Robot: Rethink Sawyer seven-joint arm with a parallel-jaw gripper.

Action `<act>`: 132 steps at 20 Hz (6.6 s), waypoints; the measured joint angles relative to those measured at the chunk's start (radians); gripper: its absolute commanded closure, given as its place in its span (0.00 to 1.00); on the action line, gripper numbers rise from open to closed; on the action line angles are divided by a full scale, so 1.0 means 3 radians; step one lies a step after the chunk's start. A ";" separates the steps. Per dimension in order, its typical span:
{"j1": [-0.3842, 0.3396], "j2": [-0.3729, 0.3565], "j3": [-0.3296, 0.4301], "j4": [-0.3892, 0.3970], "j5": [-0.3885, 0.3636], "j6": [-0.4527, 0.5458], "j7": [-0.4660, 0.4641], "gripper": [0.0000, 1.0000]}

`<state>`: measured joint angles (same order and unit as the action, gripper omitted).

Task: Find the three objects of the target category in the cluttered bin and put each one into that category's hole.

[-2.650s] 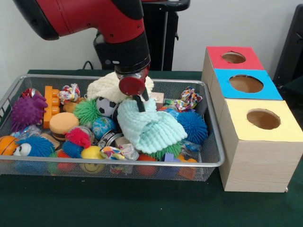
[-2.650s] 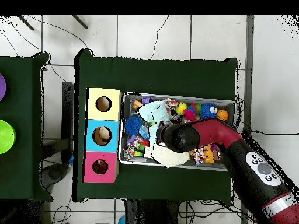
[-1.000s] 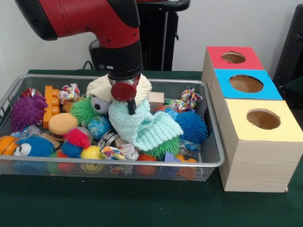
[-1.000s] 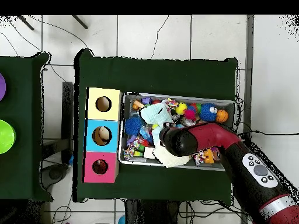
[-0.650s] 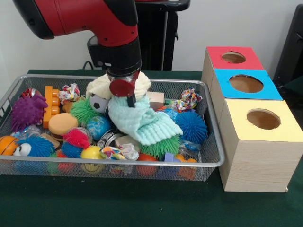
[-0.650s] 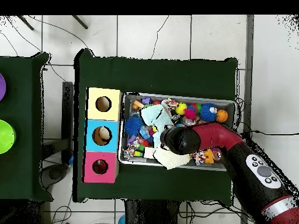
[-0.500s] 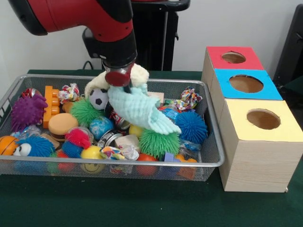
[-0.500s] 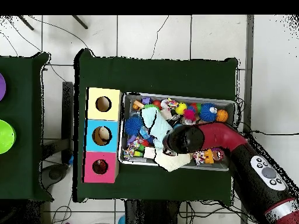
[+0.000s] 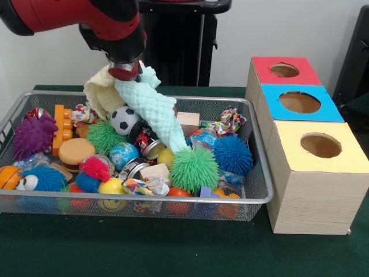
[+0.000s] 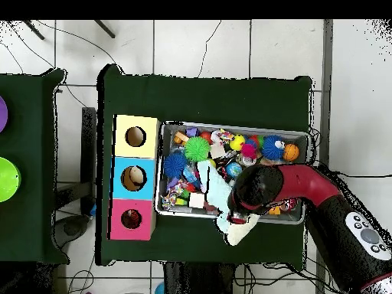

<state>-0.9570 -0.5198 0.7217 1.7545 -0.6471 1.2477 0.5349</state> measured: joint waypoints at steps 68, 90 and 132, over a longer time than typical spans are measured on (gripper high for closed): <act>-0.0015 0.0086 0.0141 -0.0064 -0.0470 -0.0358 -0.0004 0.00; -0.0168 0.0186 0.0249 -0.0207 -0.0280 -0.0234 -0.0180 0.00; -0.0014 -0.0424 0.0419 -0.0214 -0.0119 -0.0206 -0.0180 0.00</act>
<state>-0.9612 -0.6471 0.8473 1.6902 -0.6828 1.1861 0.4808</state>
